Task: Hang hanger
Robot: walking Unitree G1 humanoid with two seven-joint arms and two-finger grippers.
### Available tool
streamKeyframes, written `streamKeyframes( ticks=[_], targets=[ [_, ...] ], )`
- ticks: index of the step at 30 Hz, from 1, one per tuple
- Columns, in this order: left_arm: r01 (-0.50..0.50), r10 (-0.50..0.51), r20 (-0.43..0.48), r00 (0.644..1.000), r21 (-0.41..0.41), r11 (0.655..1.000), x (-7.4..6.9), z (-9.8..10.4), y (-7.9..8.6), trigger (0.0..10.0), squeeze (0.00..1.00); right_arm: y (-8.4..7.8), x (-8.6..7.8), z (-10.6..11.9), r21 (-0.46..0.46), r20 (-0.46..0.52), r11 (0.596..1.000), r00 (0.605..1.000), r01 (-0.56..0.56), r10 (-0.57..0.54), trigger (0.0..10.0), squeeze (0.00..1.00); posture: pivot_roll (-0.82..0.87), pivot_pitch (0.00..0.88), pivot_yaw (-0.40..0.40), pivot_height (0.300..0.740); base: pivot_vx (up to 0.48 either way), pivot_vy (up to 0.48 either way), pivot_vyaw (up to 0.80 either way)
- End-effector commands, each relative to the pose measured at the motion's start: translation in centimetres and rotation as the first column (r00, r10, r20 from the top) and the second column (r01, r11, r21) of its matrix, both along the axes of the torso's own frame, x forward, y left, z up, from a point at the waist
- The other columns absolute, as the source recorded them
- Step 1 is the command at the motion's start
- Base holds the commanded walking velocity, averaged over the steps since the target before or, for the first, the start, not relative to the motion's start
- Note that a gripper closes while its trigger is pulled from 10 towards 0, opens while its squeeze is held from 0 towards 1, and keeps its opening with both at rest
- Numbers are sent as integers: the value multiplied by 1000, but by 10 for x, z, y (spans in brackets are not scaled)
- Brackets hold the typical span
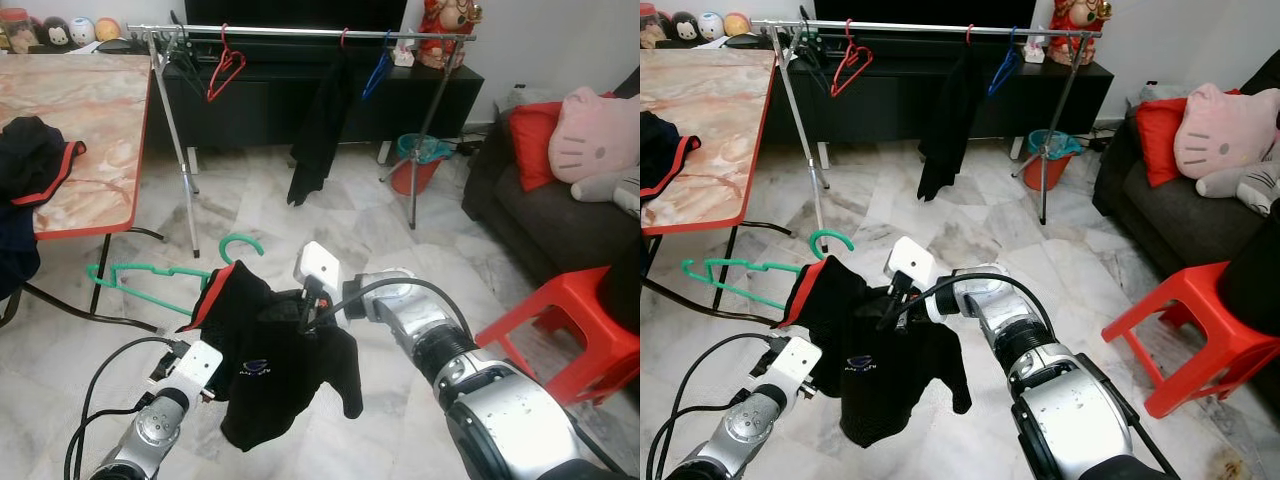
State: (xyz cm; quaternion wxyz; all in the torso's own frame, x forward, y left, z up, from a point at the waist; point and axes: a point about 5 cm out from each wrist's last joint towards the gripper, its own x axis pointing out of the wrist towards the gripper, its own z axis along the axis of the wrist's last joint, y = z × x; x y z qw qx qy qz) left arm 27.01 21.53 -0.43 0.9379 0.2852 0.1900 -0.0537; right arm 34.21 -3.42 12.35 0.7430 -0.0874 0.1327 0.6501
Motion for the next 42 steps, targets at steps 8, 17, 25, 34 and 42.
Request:
streamKeyframes(
  ticks=[8,17,25,34,42],
  targets=[
    [-47,48,14,999,-66,997,-1,-4,-8,4235,0,1,3,6,36,1,999,1000,9,-9,0,0,125,17,-171,740,0,0,0],
    [60,-52,51,997,-162,985,0,-1,-25,10000,0,4,1,6,41,-3,999,1000,-5,5,0,0,126,19,-177,740,0,0,0],
    [88,-87,17,996,-156,984,-3,-5,-29,0,0,5,2,8,42,-2,999,1000,-12,12,0,0,127,20,-180,740,0,0,0],
    [63,-66,-16,998,-127,990,-5,-9,-26,0,0,4,2,8,41,-2,999,1000,-8,8,0,0,120,19,-181,740,0,0,0],
    [-30,28,-20,999,-98,995,-3,-9,-15,0,0,5,2,8,46,-6,999,1000,-12,13,0,0,117,20,-179,740,0,0,0]
  ],
)
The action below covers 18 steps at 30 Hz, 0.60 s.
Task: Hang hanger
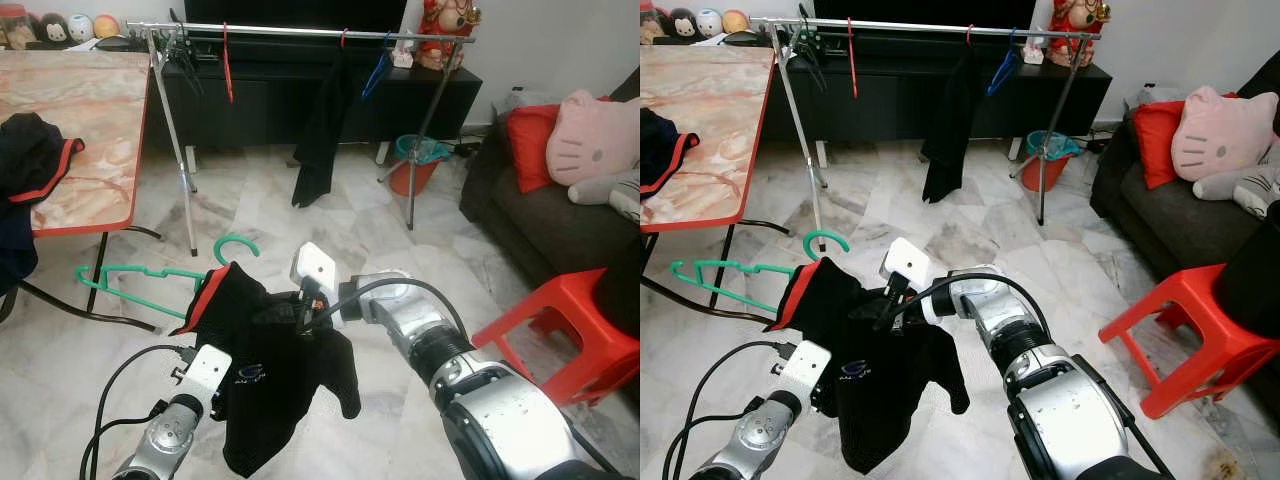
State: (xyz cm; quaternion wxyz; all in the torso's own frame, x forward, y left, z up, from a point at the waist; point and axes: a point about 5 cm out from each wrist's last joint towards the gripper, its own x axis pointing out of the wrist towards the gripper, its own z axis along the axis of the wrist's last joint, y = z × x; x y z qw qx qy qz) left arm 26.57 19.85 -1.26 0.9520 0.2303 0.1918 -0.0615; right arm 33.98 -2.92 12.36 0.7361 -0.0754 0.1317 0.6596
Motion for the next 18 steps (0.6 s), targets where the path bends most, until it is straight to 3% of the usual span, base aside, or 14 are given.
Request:
streamKeyframes(
  ticks=[1,11,18],
  targets=[
    [-35,35,-10,999,12,999,1,0,4,0,0,-1,4,8,26,10,1000,1000,7,-7,0,0,117,20,-179,740,0,0,0],
    [-98,98,-10,995,4,995,0,-1,10,0,0,-1,2,4,25,-2,1000,1000,-1,1,0,0,115,21,-178,740,0,0,0],
    [-175,174,-13,985,-44,984,-1,-1,16,0,0,-3,1,3,22,-6,1000,1000,-8,8,0,0,115,21,-178,740,0,0,0]
  ],
)
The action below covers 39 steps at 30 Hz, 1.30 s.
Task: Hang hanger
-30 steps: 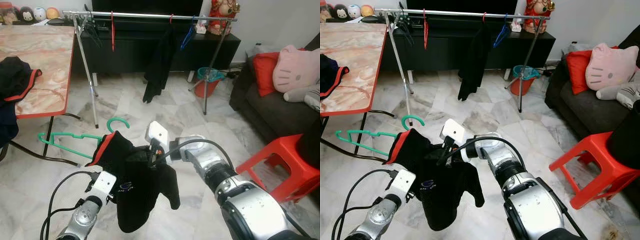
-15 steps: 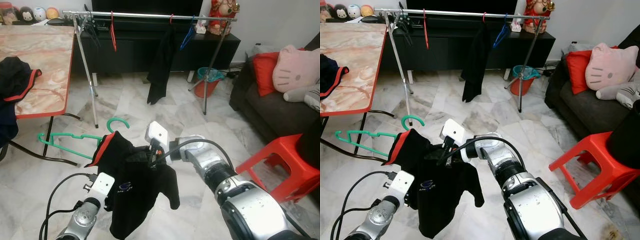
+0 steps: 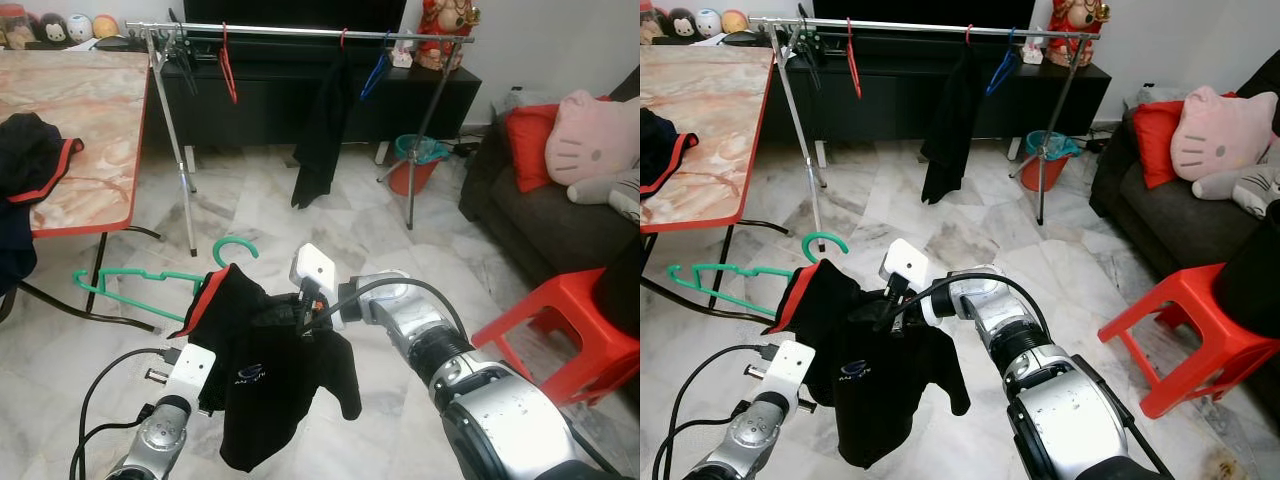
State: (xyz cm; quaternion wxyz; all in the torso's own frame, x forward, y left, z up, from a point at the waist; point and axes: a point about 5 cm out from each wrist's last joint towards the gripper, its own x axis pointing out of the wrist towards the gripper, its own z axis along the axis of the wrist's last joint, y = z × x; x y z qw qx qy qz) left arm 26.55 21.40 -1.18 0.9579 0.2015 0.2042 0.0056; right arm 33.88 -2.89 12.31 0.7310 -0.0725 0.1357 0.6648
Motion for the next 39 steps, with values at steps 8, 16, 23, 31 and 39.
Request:
streamKeyframes(
  ticks=[8,16,23,31,39],
  targets=[
    [-238,230,-80,970,-105,966,-10,-9,20,0,0,-24,0,-8,-54,20,998,1000,11,-10,0,0,101,28,-174,740,0,0,0],
    [-292,278,-119,953,-119,949,-18,-14,27,0,0,-56,0,-14,-116,26,993,999,25,-22,0,0,92,34,-167,740,0,0,0],
    [-310,286,-172,943,-130,942,-24,-19,33,10000,0,-86,-3,-16,-168,31,986,999,14,-9,0,0,79,37,-157,740,0,0,0],
    [-342,316,-198,928,-116,932,-33,-22,45,10000,0,-128,-16,-11,-211,-19,970,993,-117,116,0,0,65,43,-155,740,0,0,0],
    [-350,321,-211,923,-120,929,-36,-23,47,10000,0,-155,-26,-7,-252,-71,953,985,-169,156,0,0,62,47,-149,740,0,0,0]
  ],
)
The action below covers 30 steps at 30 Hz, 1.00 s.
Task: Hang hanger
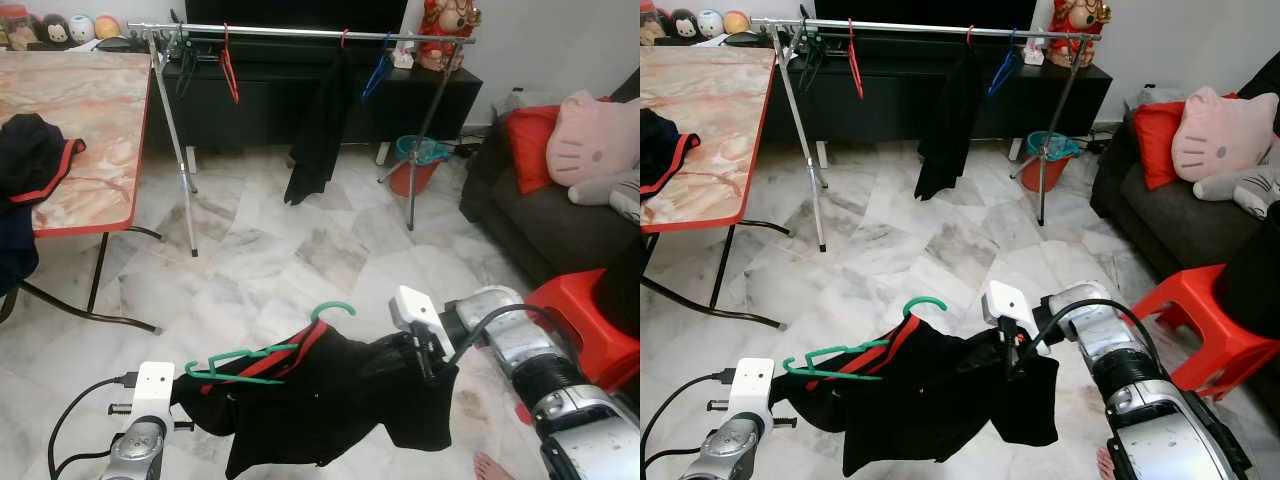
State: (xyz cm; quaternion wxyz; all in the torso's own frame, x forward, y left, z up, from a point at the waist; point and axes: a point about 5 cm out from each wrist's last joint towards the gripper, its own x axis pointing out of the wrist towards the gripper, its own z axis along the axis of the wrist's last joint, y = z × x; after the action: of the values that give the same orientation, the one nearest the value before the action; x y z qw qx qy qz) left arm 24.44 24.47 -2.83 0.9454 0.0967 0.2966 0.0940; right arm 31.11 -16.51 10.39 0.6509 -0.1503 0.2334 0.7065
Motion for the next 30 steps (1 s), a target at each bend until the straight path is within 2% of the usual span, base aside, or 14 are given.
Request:
streamKeyframes(
  ticks=[1,6,9,11,14,20,26,28,30],
  targets=[
    [-92,92,-52,994,8,996,-15,-6,17,10000,0,-22,1,11,-45,20,999,1000,2,-1,0,0,61,48,-148,740,0,0,0],
    [-94,95,-51,994,12,995,-14,-5,20,10000,0,-38,1,11,-186,57,982,998,18,-8,0,0,57,50,-145,740,0,0,0],
    [-95,96,-49,994,15,995,-13,-4,21,10000,0,-47,1,4,-312,104,950,995,33,-1,0,0,55,51,-143,740,0,0,0],
    [-96,96,-48,994,15,995,-13,-3,22,10000,0,-49,2,2,-364,146,929,989,60,-7,0,0,55,51,-143,740,0,0,0],
    [-96,97,-45,994,15,995,-12,-3,22,10000,0,-47,6,0,-384,198,918,980,96,-20,0,0,54,52,-141,740,0,0,0],
    [-89,89,-32,995,9,996,-9,0,22,10000,0,-45,13,-4,-473,309,868,951,153,1,0,0,56,52,-142,740,0,0,0],
    [-29,29,29,999,-26,999,4,10,19,10000,0,-34,15,-9,-455,358,872,934,181,-7,0,0,57,52,-143,740,0,0,0],
    [9,1,94,996,-104,995,15,20,15,10000,0,-20,19,-11,-396,407,889,912,230,-54,0,0,60,49,-145,740,0,0,0],
    [28,-12,121,993,-133,991,20,24,13,10000,0,-14,22,-12,-370,422,893,903,255,-82,0,0,68,46,-145,740,0,0,0]
  ],
)
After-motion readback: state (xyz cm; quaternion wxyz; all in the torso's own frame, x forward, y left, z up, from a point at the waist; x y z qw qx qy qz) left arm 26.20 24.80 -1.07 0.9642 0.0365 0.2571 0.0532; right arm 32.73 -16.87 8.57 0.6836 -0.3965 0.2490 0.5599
